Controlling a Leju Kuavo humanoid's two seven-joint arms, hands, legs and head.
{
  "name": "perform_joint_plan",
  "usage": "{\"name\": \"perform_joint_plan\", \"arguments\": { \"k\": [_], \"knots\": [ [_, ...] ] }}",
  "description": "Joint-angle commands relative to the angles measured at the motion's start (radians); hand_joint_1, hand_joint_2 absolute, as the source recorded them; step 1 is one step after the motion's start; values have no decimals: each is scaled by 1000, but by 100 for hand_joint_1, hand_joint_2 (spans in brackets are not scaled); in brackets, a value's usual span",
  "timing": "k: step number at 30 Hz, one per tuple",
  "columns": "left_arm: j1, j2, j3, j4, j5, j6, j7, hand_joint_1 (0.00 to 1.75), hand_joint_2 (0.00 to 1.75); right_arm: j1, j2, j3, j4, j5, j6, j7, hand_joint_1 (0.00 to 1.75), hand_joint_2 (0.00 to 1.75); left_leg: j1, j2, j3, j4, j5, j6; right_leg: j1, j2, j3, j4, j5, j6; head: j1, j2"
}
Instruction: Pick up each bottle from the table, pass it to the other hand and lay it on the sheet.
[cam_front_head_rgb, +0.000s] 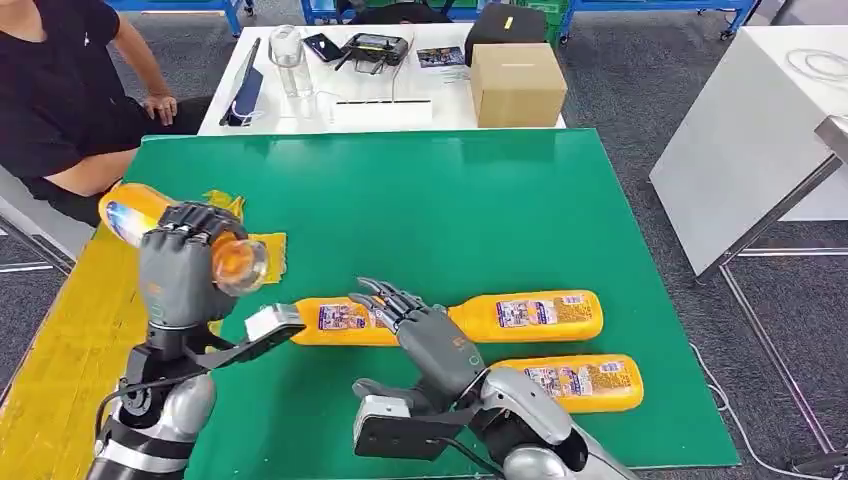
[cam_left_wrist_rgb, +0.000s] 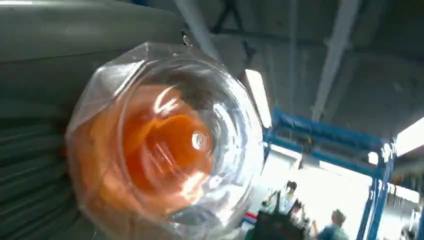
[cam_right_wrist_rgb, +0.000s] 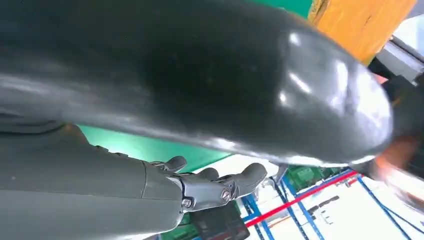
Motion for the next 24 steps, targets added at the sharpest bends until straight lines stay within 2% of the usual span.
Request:
{"name": "perform_joint_plan", "arguments": {
  "k": [1, 7, 10, 15, 24],
  "knots": [
    [-120, 96, -173, 258, -87, -66, 67, 175, 175, -37, -20, -6, -5, -9, 17, 19, 0, 0, 0, -3, 1, 0, 0, 0, 0, -2, 2, 0, -1, -1, 0, 0],
    [-144, 105, -194, 311, -102, -81, 81, 175, 175, -39, -20, -2, -6, -19, 29, 22, 0, 0, 1, -1, 0, 0, 0, 0, 1, -1, 1, 0, 0, -1, 0, 0],
    [-191, 108, -212, 394, -105, -130, 107, 175, 175, -50, -11, 3, -1, -25, 39, 24, 0, 0, 0, -2, 0, 0, 0, 0, 0, -2, 1, 0, -1, -1, 0, 0],
    [-333, 84, -208, 611, -90, -238, 167, 175, 175, -61, 5, 10, 11, -29, 56, 32, 0, 0, 1, -3, -1, 1, 1, 0, 1, -3, 1, 0, 0, -1, 0, 0],
    [-409, 77, -171, 755, -71, -298, 202, 175, 175, -56, 9, 13, 19, -26, 64, 35, 0, 0, 1, -2, 0, 0, 1, 0, 1, -1, 1, 0, 1, 0, 0, 0]
  ]
}}
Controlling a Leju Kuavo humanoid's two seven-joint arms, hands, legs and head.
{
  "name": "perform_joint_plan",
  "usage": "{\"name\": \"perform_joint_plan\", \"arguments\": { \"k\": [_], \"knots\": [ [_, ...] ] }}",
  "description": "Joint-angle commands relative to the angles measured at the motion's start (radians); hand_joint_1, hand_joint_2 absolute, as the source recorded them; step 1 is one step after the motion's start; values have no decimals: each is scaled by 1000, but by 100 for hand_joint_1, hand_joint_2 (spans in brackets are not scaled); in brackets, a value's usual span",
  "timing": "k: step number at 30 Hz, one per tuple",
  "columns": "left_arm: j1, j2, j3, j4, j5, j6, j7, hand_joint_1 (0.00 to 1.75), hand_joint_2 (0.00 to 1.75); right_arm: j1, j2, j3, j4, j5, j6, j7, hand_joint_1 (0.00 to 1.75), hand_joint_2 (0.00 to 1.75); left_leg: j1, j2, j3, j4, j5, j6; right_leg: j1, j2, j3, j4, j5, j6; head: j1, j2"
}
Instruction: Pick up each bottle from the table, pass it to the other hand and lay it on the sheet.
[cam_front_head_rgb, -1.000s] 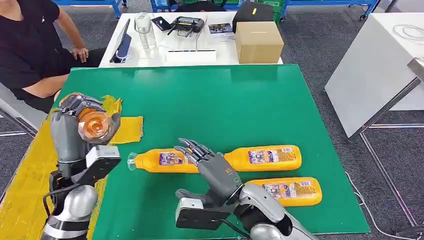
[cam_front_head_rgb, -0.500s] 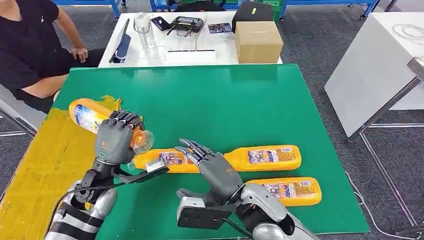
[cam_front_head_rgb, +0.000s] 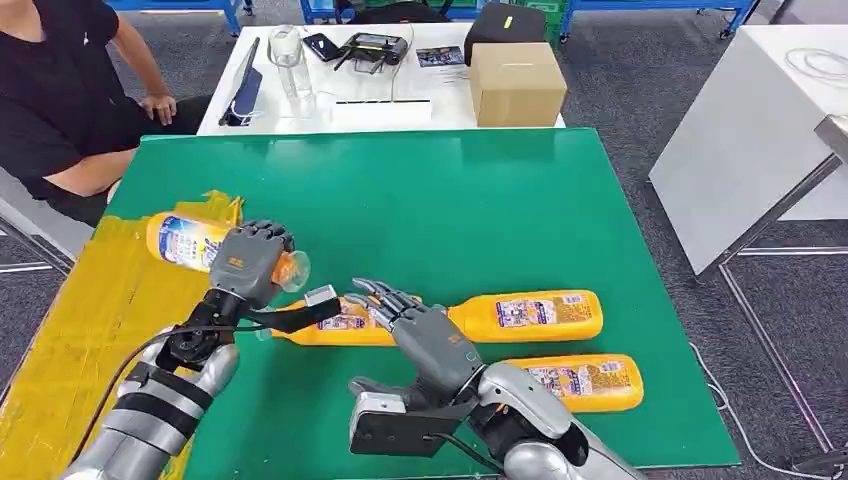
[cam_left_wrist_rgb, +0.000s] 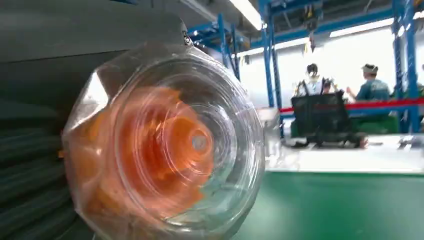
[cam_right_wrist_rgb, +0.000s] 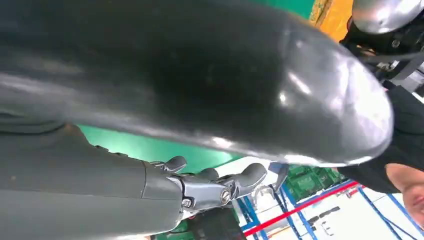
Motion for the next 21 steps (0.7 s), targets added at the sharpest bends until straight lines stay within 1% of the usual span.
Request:
{"name": "perform_joint_plan", "arguments": {
  "k": [1, 6, 8, 18, 21],
  "knots": [
    [-153, 4, -3, 261, 19, -50, 25, 175, 175, -37, 6, 12, 33, -1, 12, 7, 0, 0, 0, -1, 0, 0, 0, 0, 0, -1, 1, 0, 0, -1, 0, 0],
    [-188, -1, 13, 332, 36, -71, 32, 175, 175, -42, 9, 14, 37, 0, 16, 9, 0, 0, 1, 0, -1, 1, 0, 0, 1, 0, 0, 0, 0, -1, 0, 0],
    [-194, -3, 26, 352, 59, -82, 18, 175, 175, -45, 11, 16, 38, 1, 18, 9, 0, 0, 1, -1, -1, 1, 0, 0, 1, 0, 0, 0, 0, -1, 0, 0],
    [-197, -1, 25, 361, 59, -91, 16, 175, 175, -47, 13, 18, 39, 2, 20, 10, 0, 0, 1, -1, -1, 1, 0, -1, 1, 0, 0, 0, 0, -1, 0, 0],
    [-207, -7, 28, 382, 77, -122, 6, 175, 175, -46, 14, 18, 44, 2, 23, 12, 0, 0, 2, 0, -1, 1, -1, -1, 2, 0, 0, 0, 0, -1, 0, 0]
  ]
}}
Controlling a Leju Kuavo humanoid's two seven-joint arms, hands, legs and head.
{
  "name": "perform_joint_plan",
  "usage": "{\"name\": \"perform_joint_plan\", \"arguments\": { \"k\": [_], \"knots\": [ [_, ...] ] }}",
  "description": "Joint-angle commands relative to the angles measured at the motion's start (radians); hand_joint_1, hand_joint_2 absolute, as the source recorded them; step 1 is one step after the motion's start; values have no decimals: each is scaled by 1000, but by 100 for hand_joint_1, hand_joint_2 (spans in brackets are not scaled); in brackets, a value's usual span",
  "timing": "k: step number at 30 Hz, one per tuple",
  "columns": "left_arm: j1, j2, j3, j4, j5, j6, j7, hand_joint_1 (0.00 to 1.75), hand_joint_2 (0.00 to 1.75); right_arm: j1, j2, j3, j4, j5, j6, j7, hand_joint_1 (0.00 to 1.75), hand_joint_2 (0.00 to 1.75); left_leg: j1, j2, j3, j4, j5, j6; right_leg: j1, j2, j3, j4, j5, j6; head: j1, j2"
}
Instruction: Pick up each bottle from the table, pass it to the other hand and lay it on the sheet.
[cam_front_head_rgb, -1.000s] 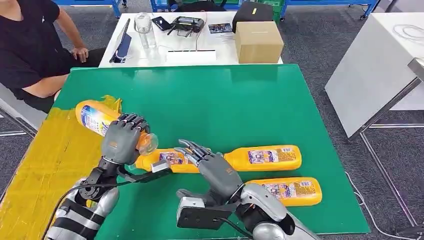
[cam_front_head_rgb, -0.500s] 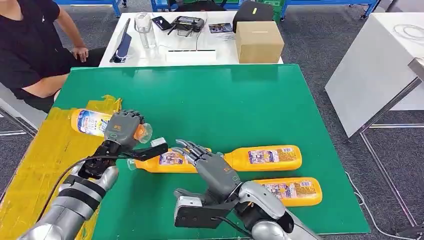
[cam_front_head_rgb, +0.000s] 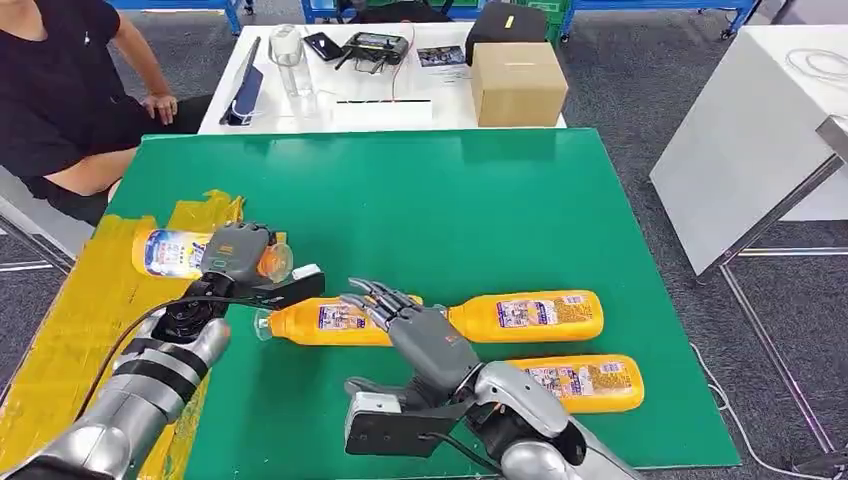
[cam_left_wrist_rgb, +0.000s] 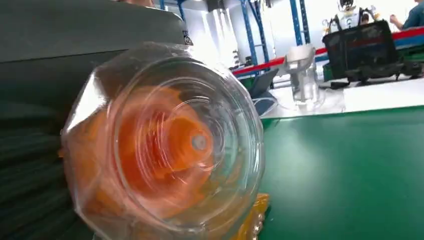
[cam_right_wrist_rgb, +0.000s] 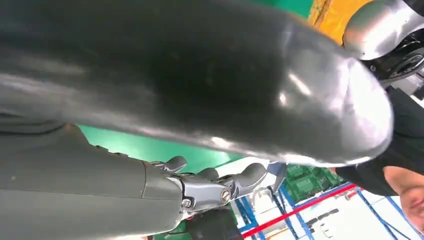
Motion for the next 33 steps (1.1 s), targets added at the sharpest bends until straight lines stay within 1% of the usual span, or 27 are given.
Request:
{"name": "perform_joint_plan", "arguments": {
  "k": [1, 8, 15, 16, 17, 22, 23, 24, 29, 33],
  "knots": [
    [-84, -11, 11, 131, 31, -60, -23, 175, 175, -40, 3, 14, 45, -1, 10, 4, 0, 0, 1, 0, 0, 1, -1, 0, 1, 0, 0, 0, 0, -1, 0, 0],
    [-48, -16, 0, 119, 92, -133, -61, 175, 175, -11, -4, -11, 48, 17, 6, 16, 0, 0, 2, -1, 0, 1, 0, 0, 2, 0, 1, -1, 0, -1, 0, 0],
    [-73, -4, -46, 136, 139, -239, -76, 175, 175, -17, 11, -22, 70, 18, 10, 16, 0, 0, 0, 0, 1, 0, 0, 0, 0, 0, 1, -1, 0, 0, 0, 0],
    [-85, 0, -60, 148, 139, -258, -73, 61, 175, -23, 13, -20, 72, 18, 11, 16, 0, 0, 1, 0, 1, 0, 0, 0, 1, 0, 1, -1, 0, -1, 0, 0],
    [-99, 1, -69, 163, 146, -283, -74, 0, 175, -29, 14, -18, 76, 17, 12, 15, 0, 0, 1, -1, 0, 0, 0, 0, 1, 0, 1, 0, 0, -1, 0, 0],
    [-105, 0, -68, 172, 156, -294, -72, 0, 175, -32, 13, -17, 77, 16, 13, 15, 0, 0, 1, 0, 0, 1, 0, 0, 1, 0, 0, 0, 0, -1, 0, 0],
    [-121, 5, -88, 198, 156, -329, -72, 0, 175, -40, 11, -13, 83, 9, 19, 9, 0, 0, 2, 0, -1, 1, 0, -1, 2, 0, 0, -1, 1, -1, 0, 0],
    [-126, 12, -94, 207, 160, -333, -70, 0, 175, -46, 14, -10, 86, 5, 20, 7, 0, 0, 2, -1, 0, 1, 0, 0, 2, 0, 0, 0, 0, -1, 0, 0],
    [-109, 38, -92, 214, 196, -339, -75, 0, 175, -52, 23, -2, 96, 3, 24, 5, 0, 0, 1, 2, 1, 0, -1, -1, 1, 3, 1, 0, 0, -1, 0, 0],
    [-116, 44, -83, 211, 208, -340, -75, 0, 175, -68, 31, -2, 101, 0, 26, 4, 0, 0, 1, 1, 0, 1, 0, 0, 1, 1, 0, 1, 0, -1, 0, 0]
  ]
}}
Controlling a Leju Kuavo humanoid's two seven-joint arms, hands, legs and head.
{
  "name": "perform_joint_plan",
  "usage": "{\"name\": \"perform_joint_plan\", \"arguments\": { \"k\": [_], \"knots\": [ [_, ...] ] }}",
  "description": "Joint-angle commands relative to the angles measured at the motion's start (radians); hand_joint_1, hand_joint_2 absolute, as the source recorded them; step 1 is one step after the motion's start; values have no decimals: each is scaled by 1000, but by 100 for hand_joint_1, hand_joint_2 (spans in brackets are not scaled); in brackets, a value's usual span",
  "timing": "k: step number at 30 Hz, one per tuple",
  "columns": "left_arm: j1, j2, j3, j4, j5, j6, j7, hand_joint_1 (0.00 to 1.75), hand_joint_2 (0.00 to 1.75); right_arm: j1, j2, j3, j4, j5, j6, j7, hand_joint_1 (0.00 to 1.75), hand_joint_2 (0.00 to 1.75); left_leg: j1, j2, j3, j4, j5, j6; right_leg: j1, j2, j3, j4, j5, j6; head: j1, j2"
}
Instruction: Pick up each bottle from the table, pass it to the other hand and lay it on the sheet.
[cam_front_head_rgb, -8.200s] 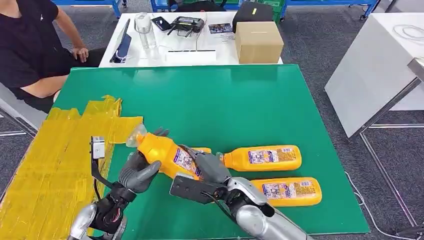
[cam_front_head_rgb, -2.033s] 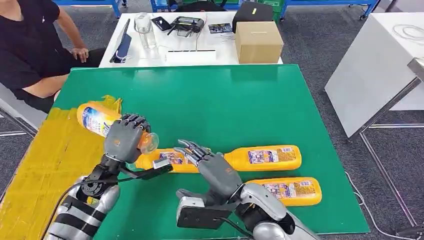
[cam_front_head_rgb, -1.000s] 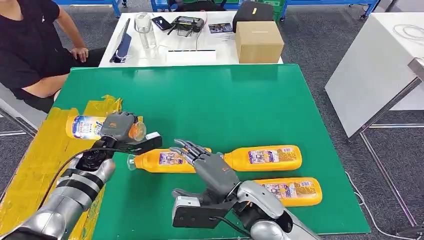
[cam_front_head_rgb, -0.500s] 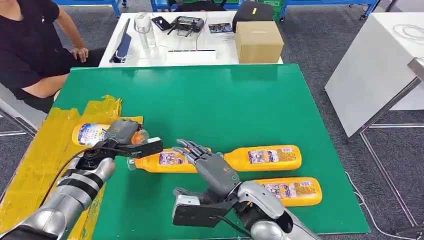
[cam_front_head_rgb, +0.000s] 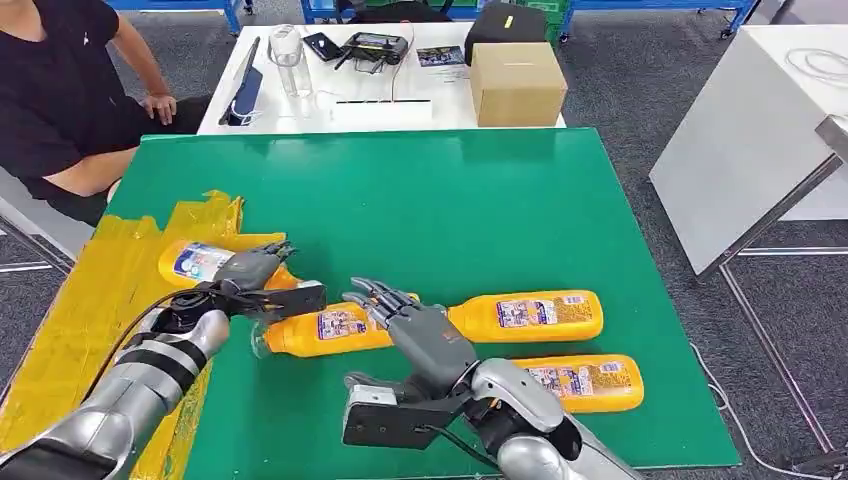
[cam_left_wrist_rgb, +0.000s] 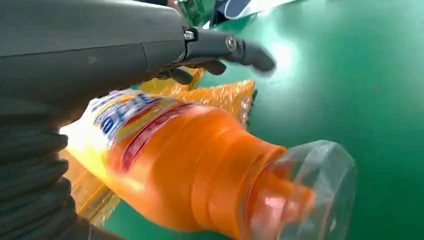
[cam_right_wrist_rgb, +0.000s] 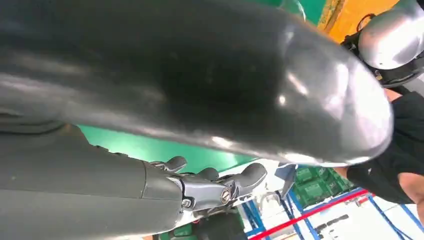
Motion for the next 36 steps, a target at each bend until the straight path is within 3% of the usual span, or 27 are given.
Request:
{"name": "perform_joint_plan", "arguments": {
  "k": [1, 9, 11, 13, 18, 19, 24, 28, 35, 36],
  "knots": [
    [-58, 35, -45, 88, 22, -9, -1, 0, 175, -63, 16, 9, 66, -7, 9, -5, 0, 0, 2, 1, 0, 1, -1, -1, 2, 2, 0, 0, 0, -1, 0, 0],
    [-41, 30, -2, 48, 94, -12, -3, 0, 175, -67, 11, 15, 68, -11, 14, -7, 0, 0, 1, 0, 0, 1, 0, 0, 1, 0, 0, 0, 0, -1, 0, 0],
    [-45, 67, 33, 34, 162, -48, -39, 0, 175, -107, 47, 25, 110, -28, 25, 3, 0, 0, 1, 0, 0, 1, -1, 0, 1, 1, 0, 0, 0, -1, 0, 0],
    [-27, 79, 82, -10, 236, -69, -68, 0, 175, -120, 38, 28, 123, -27, 28, 7, 0, 0, 1, 5, -1, 2, -1, -1, 1, 6, -2, 2, 1, -1, 1, 0],
    [-5, 92, 122, -91, 332, -128, -100, 0, 175, -109, 17, 13, 117, -31, 17, 10, 0, 0, 1, 0, -1, 0, 0, 0, 1, 1, 0, 0, 0, -1, 1, 0],
    [1, 102, 128, -113, 361, -145, -109, 0, 0, -110, 13, 11, 117, -34, 16, 8, 0, 0, 2, -1, 0, 1, 0, 0, 2, 0, 0, 0, 0, -1, 0, 0],
    [101, 148, 191, -323, 562, -228, -154, 0, 0, -104, -20, 3, 105, -45, 13, -3, 0, 0, 1, 2, 0, 1, -1, 0, 2, 3, 0, 0, 0, -1, 0, 0],
    [208, 149, 261, -479, 683, -236, -167, 0, 0, -96, -21, 7, 106, -40, 13, -12, 0, 0, 0, 0, 0, 0, 0, 0, 0, 2, 0, 0, 0, 0, 0, 0],
    [209, 143, 260, -482, 683, -235, -163, 0, 0, -95, -20, 8, 106, -39, 12, -12, 0, 0, 1, -1, -1, 0, 0, 0, 1, -1, 0, 0, 0, -1, 0, 0],
    [229, 112, 302, -504, 752, -245, -173, 0, 0, -91, -19, 6, 106, -32, 9, -15, 0, 0, 1, -1, -1, 0, 0, 0, 1, -1, 0, 0, 0, 0, 0, 0]
  ]
}}
